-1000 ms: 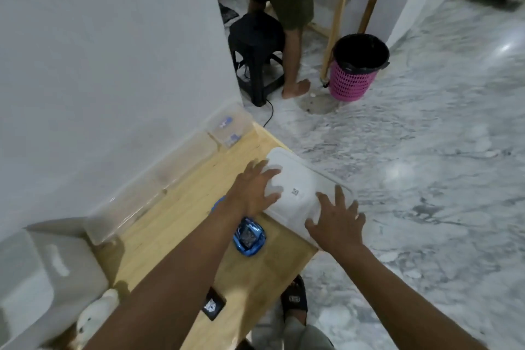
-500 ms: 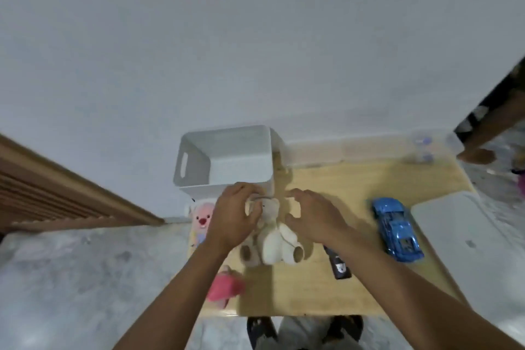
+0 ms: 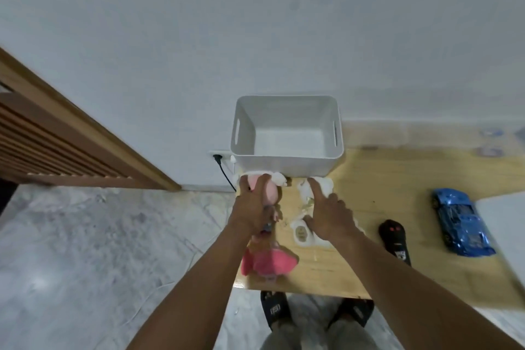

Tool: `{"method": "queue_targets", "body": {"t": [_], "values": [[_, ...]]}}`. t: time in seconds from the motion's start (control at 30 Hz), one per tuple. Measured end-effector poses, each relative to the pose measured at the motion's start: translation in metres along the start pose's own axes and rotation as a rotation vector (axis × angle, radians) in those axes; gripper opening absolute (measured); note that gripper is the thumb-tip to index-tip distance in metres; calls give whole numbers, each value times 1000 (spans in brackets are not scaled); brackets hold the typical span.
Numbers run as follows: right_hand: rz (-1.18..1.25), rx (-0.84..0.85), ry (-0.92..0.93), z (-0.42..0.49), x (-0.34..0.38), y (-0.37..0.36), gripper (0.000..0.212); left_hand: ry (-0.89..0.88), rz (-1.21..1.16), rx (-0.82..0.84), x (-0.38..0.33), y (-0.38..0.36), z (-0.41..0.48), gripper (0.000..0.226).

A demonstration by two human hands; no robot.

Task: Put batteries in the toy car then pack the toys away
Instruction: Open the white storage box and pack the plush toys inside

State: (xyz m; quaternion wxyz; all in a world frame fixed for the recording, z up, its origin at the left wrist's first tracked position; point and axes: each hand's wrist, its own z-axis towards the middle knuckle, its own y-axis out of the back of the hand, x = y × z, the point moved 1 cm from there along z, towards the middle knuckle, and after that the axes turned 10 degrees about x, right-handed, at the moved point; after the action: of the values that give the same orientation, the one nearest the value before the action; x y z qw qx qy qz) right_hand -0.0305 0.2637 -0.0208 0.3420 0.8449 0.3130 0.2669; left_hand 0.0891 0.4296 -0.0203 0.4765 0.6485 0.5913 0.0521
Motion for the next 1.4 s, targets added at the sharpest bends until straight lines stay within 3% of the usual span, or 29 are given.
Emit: {"method": "queue_targets", "body": {"t": [0.17,0.37,0.47,0.6,0.67,0.77,0.97,1.13,1.3,1.4], "values": [[76,-111,40,-15,4,-1,89,-105,50,-98,4,5,-6,69],[113,-510,305,-68,6,14,89,-305,30,-440,-18,30,-58,66],[156,-692,395,-79,24,55,90,-458,-2,-611,-45,64,-68,68],[221,-794,383,-69,56,135,88,-475,-17,-691,-85,122,-54,67],[205,-746,364,-51,66,166,85,-425,6,-646,-97,148,-36,65],[153,-527,302,-15,75,194,79,-289,57,-465,-102,169,0,63],[138,-257,266,58,80,181,69,-111,171,-217,-92,157,61,63],[61,-163,179,105,75,151,65,-27,138,-35,-76,136,97,68],[-112,-24,127,125,67,140,42,67,157,161,-67,123,119,83],[-179,-17,139,125,65,144,35,85,179,197,-69,125,122,73]]}}
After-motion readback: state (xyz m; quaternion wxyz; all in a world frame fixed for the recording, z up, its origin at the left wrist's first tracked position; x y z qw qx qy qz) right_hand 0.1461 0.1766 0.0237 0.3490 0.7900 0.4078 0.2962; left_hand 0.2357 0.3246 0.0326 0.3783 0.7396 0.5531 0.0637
